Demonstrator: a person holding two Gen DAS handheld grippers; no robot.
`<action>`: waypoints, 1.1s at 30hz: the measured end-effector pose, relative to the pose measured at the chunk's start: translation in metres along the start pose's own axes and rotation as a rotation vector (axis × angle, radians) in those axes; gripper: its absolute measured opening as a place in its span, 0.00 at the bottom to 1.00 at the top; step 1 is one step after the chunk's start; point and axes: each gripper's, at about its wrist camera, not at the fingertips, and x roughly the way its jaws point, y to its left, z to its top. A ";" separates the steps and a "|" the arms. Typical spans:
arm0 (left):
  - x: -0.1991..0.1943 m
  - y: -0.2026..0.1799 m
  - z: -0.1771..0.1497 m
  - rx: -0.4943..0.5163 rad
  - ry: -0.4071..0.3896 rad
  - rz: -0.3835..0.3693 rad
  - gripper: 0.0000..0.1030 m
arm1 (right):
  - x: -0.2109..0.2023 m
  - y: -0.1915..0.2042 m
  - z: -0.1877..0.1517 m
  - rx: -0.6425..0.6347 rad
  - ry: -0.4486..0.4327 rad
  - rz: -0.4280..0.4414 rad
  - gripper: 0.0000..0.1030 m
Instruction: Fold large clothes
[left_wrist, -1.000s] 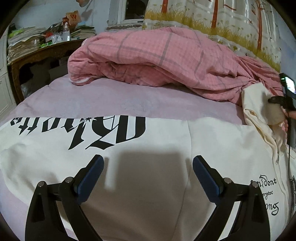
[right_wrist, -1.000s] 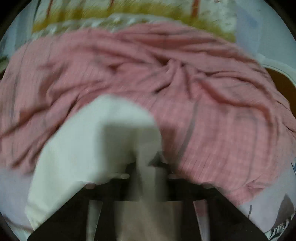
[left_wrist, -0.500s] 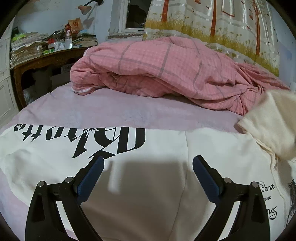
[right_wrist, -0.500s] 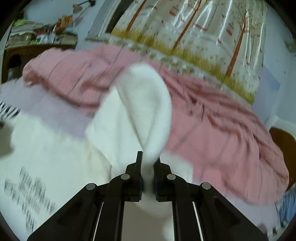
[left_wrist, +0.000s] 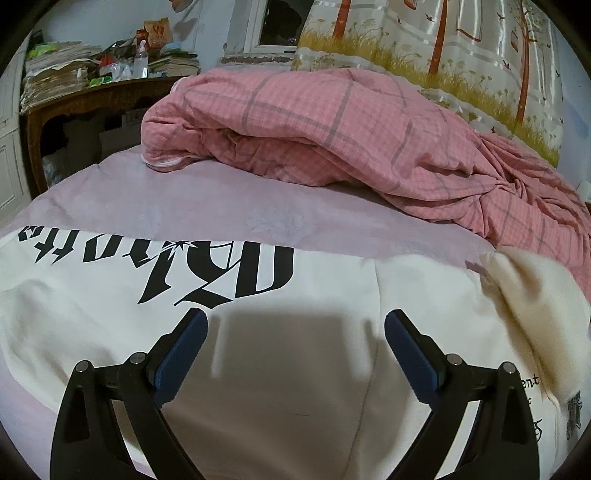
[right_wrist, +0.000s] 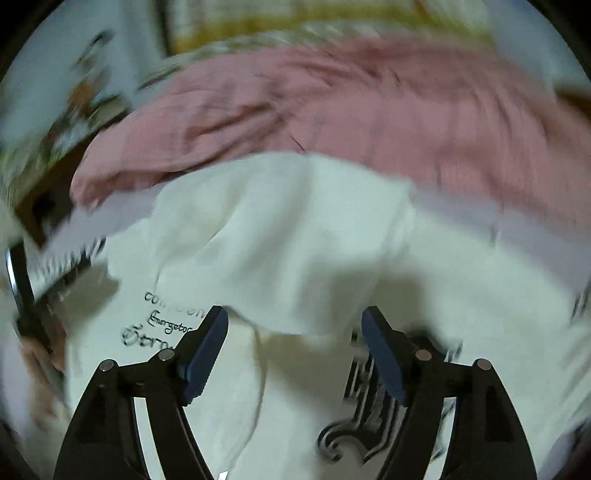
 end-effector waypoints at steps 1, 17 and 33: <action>0.000 -0.001 0.000 0.004 -0.002 0.001 0.93 | 0.003 -0.013 0.002 0.045 0.003 -0.005 0.75; 0.000 -0.006 -0.001 0.027 -0.005 0.000 0.86 | 0.055 -0.060 0.044 0.237 -0.202 -0.073 0.12; -0.001 -0.011 -0.001 0.057 -0.010 -0.005 0.85 | 0.012 0.011 0.074 -0.083 -0.311 -0.458 0.80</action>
